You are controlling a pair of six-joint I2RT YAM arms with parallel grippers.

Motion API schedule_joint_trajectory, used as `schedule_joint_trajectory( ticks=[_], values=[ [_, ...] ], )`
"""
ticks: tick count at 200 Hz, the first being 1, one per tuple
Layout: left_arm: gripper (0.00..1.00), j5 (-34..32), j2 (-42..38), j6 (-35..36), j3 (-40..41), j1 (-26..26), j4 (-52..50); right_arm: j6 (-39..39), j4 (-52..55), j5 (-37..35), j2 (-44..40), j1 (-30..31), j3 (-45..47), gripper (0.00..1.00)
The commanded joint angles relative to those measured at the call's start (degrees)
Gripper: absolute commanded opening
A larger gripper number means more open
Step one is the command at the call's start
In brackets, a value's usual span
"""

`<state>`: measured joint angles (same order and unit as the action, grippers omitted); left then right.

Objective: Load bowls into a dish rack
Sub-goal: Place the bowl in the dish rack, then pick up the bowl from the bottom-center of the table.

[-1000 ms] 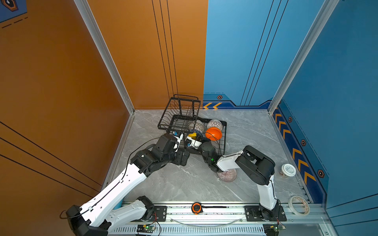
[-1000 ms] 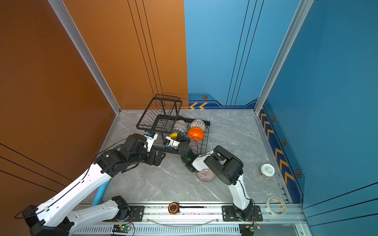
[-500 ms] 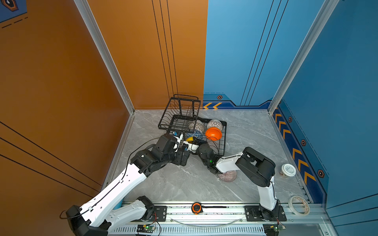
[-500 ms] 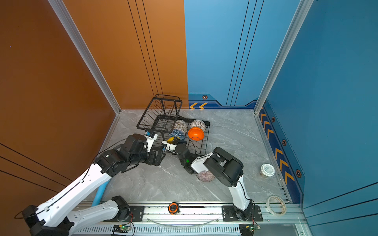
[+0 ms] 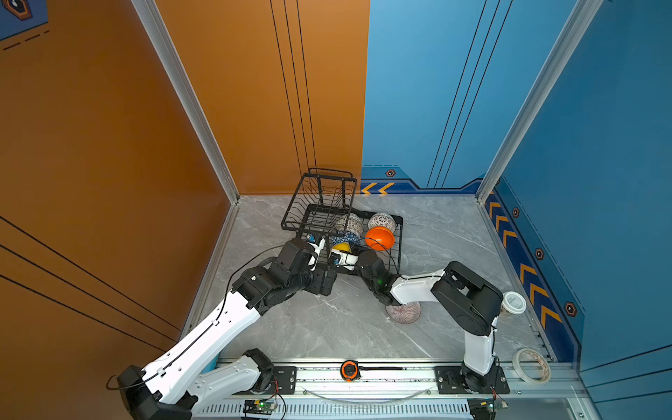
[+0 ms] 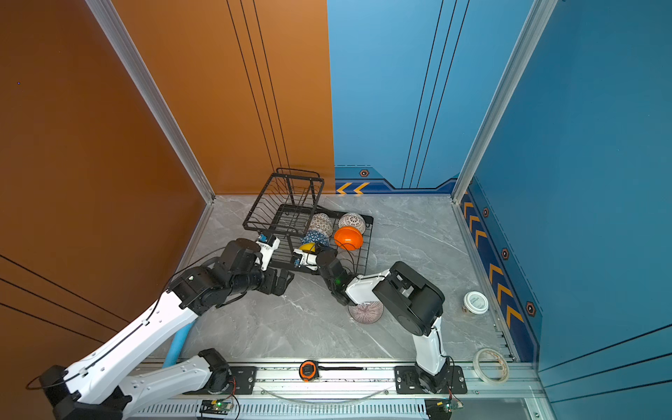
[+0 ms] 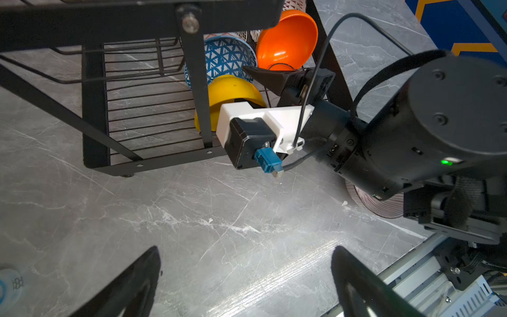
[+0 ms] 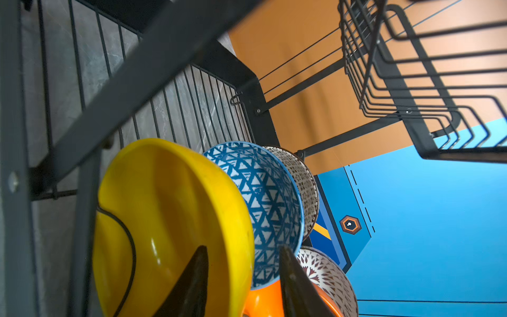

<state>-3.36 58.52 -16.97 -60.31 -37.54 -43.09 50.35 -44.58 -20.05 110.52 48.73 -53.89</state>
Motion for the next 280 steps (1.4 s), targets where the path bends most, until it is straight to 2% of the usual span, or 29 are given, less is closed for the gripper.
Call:
schedule_joint_trajectory(
  ticks=[1,38,94,116,152,185,236,260,280],
  values=[
    [0.98,-0.04,-0.61,-0.52,0.6,0.53,0.75,-2.05,2.74,1.29,-2.27,-0.42,1.1,0.44],
    [0.98,-0.05,-0.78,-0.61,0.81,0.45,0.73,-3.06,4.13,2.25,-4.15,-1.02,1.68,0.56],
    [0.98,-0.14,-0.78,-0.56,0.64,0.51,0.71,-5.76,7.36,4.89,-8.11,-1.97,2.73,0.65],
    [0.98,-0.07,-0.62,-0.43,0.46,0.41,0.72,-6.35,9.14,7.55,-11.41,-2.59,4.79,0.78],
    [0.98,0.01,-0.26,-0.11,0.03,0.45,0.75,-9.64,15.29,8.49,-17.78,-3.69,6.49,0.87],
    [0.98,0.43,0.32,0.1,-0.15,0.48,1.3,-14.23,22.52,7.43,-25.3,-4.41,7.42,1.0],
    [0.98,0.83,1.31,0.46,-0.48,-0.16,1.98,-30.16,40.69,-3.05,-38.56,-4.7,6.6,1.0],
    [0.98,-4.34,2.57,1.68,-2.03,-6.09,1.87,-40.01,50.25,-5.67,-45.23,-5.74,6.25,1.0],
    [0.98,-6.16,4.8,0.38,-3.23,-9.9,1.88,-48.34,58.87,-3.79,-49.67,-8.11,5.16,1.0]
  ],
)
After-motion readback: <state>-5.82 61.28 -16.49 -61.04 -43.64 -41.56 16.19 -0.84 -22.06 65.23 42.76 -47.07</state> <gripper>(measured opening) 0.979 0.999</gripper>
